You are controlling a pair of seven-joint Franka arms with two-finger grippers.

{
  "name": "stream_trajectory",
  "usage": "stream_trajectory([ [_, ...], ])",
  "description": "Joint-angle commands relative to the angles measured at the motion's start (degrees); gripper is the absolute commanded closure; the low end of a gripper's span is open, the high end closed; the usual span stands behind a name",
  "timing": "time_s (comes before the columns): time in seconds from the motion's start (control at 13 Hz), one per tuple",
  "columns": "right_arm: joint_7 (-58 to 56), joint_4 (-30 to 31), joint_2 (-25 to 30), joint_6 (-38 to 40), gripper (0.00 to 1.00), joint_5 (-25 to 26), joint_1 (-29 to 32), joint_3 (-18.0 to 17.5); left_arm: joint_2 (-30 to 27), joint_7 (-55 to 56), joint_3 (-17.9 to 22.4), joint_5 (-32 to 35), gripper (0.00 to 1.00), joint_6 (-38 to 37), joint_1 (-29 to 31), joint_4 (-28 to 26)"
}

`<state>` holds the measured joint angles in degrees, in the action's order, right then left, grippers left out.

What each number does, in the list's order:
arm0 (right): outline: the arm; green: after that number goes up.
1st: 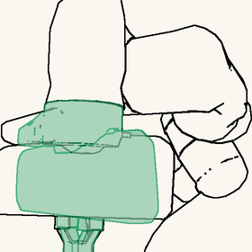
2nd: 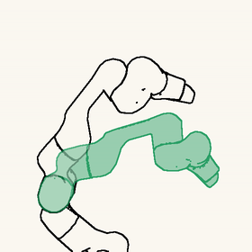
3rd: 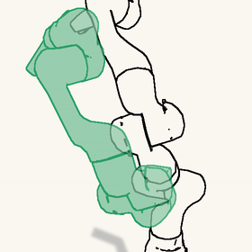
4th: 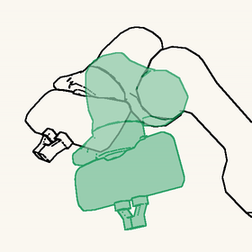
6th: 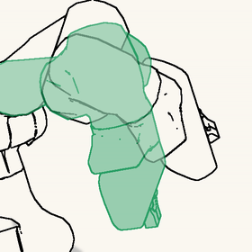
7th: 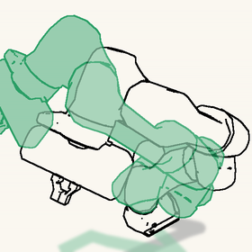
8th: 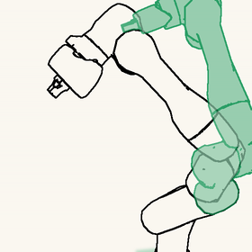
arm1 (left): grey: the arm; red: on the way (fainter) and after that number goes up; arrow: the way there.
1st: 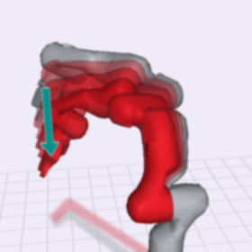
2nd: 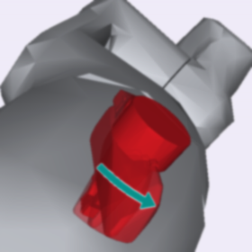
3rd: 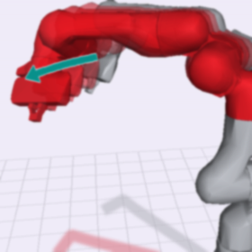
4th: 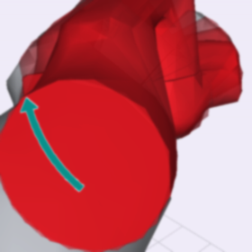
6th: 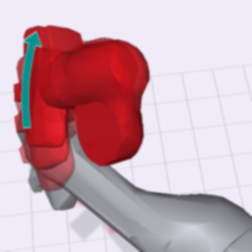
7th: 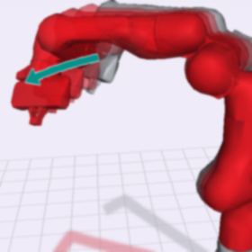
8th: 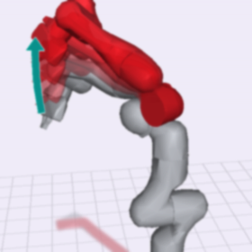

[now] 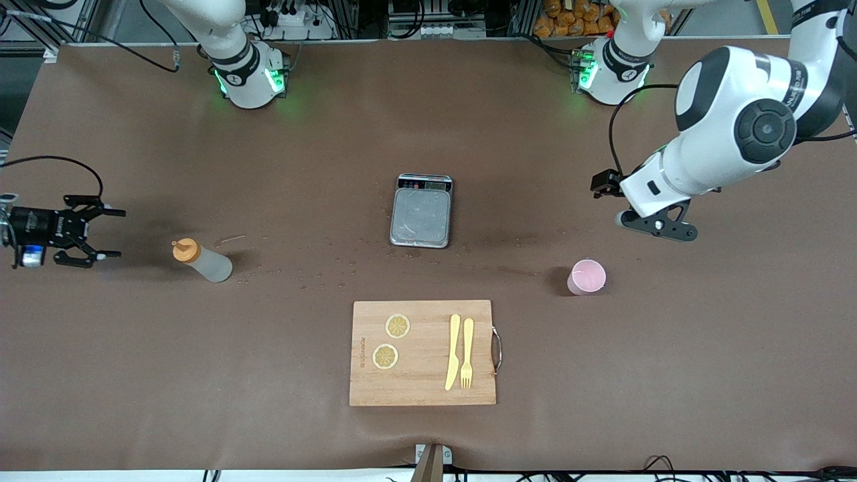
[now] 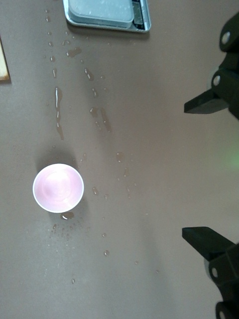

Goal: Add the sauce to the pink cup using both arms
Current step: 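Grasp the pink cup with the left gripper while the right gripper grasps the bottle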

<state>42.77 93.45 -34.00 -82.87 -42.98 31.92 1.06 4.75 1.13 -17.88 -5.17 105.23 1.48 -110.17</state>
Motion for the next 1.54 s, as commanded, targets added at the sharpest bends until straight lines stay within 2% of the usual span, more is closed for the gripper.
stream_trajectory([
  [0.0,2.31,-2.13,-4.66,-0.01,0.00,-3.25,0.25,-0.88,-0.45,-2.60,-0.23,0.77,0.00,7.94,2.02,-5.31],
  [0.23,1.00,-2.13,-7.65,-4.04,0.00,-5.36,-0.02,-0.97,5.07,-10.33,-0.05,2.09,0.00,12.89,4.84,-4.79],
  [0.38,0.64,-2.13,-9.15,-5.73,0.00,-5.63,-0.28,-1.14,9.03,-11.06,-0.14,8.13,0.00,16.22,4.67,-4.44],
  [0.54,0.64,-2.04,-9.33,-5.73,0.00,-5.63,-1.77,-1.14,13.76,-11.23,-0.14,11.23,0.00,18.17,4.76,-1.21],
  [0.77,0.29,-1.86,-11.52,-5.81,0.00,-7.82,-3.00,-1.14,19.93,-10.27,-0.23,11.06,0.00,18.17,3.79,5.39],
  [1.0,-4.62,-1.87,-13.54,-5.73,0.00,-8.09,-5.37,-1.14,23.89,-10.27,-0.23,11.24,0.00,19.40,3.70,8.38],
  [1.46,-4.98,-1.86,-14.43,-6.25,0.00,-9.67,-7.58,-1.14,28.38,-10.00,-0.14,11.24,0.00,22.91,3.62,9.01],
])
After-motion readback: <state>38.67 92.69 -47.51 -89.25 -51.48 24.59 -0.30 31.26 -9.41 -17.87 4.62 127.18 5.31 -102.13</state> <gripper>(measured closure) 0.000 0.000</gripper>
